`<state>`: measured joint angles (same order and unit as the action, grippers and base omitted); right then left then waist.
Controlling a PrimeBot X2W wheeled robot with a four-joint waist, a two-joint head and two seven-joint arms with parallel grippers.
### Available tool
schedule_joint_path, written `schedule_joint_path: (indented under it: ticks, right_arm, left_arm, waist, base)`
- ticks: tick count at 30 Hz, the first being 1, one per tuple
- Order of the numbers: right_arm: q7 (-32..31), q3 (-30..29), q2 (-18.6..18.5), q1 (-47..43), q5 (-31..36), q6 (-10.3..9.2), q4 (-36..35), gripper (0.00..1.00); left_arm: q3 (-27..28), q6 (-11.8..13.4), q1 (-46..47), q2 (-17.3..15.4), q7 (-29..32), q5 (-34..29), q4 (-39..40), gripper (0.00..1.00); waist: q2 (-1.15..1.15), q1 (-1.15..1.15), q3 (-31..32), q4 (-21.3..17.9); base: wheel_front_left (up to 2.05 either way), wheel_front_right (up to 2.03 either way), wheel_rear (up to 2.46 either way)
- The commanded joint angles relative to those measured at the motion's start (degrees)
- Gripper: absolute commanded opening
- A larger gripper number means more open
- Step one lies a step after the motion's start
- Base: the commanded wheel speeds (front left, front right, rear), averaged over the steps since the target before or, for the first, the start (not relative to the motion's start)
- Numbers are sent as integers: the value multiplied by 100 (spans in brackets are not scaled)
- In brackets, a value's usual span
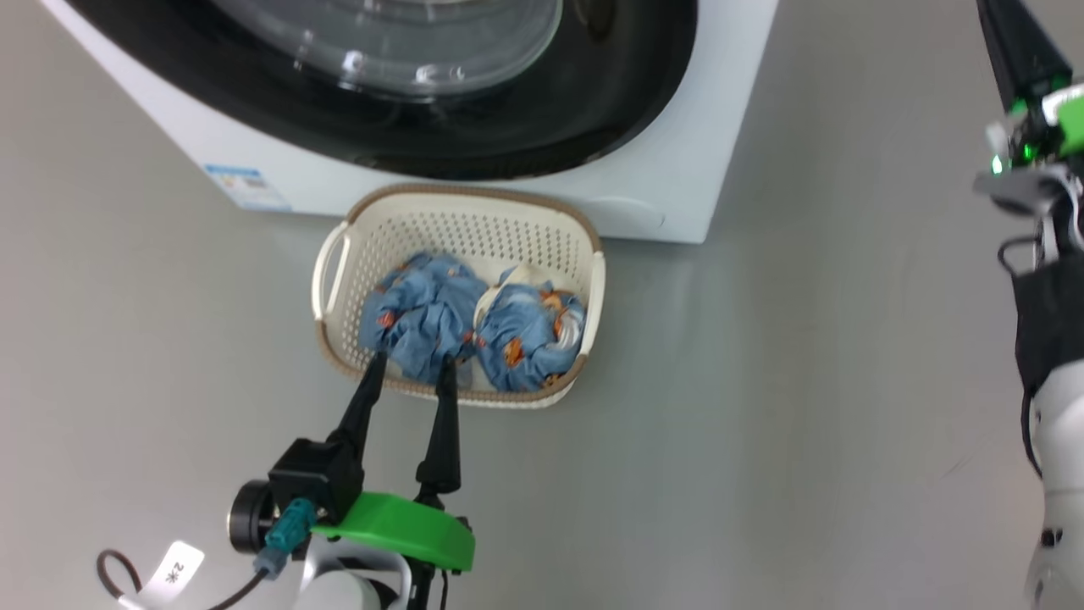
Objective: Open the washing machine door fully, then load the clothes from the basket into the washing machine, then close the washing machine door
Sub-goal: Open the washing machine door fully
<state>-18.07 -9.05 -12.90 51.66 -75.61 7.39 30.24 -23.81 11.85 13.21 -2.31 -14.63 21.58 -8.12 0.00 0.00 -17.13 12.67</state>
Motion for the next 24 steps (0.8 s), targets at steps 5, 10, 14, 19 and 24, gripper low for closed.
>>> schedule_joint_path:
  ticks: [5,10,14,19,24]
  right_arm:
    - [-348,280,39,645,48,10,62,0]
    - [-639,366,152,1064,-51,10,379,0]
    - [-787,461,178,1356,-30,10,614,0]
    - [-882,617,205,1718,68,10,867,0]
    - [-948,733,180,2020,150,10,1098,0]
  left_arm:
    - [5,94,274,-56,-37,91,230,100]
    - [-159,120,340,-56,-37,165,228,100]
    - [-282,163,397,-56,-37,239,268,100]
    - [-372,207,448,-56,-37,340,307,100]
    - [-489,251,488,-56,-37,421,363,100]
  waist:
    - [0,0,-490,336]
    - [0,0,-633,444]
    - [0,0,-747,525]
    - [0,0,-914,582]
    - [0,0,-1077,684]
  base:
    - [0,0,0]
    - [0,0,0]
    - [0,0,0]
    - [0,0,0]
    - [0,0,0]
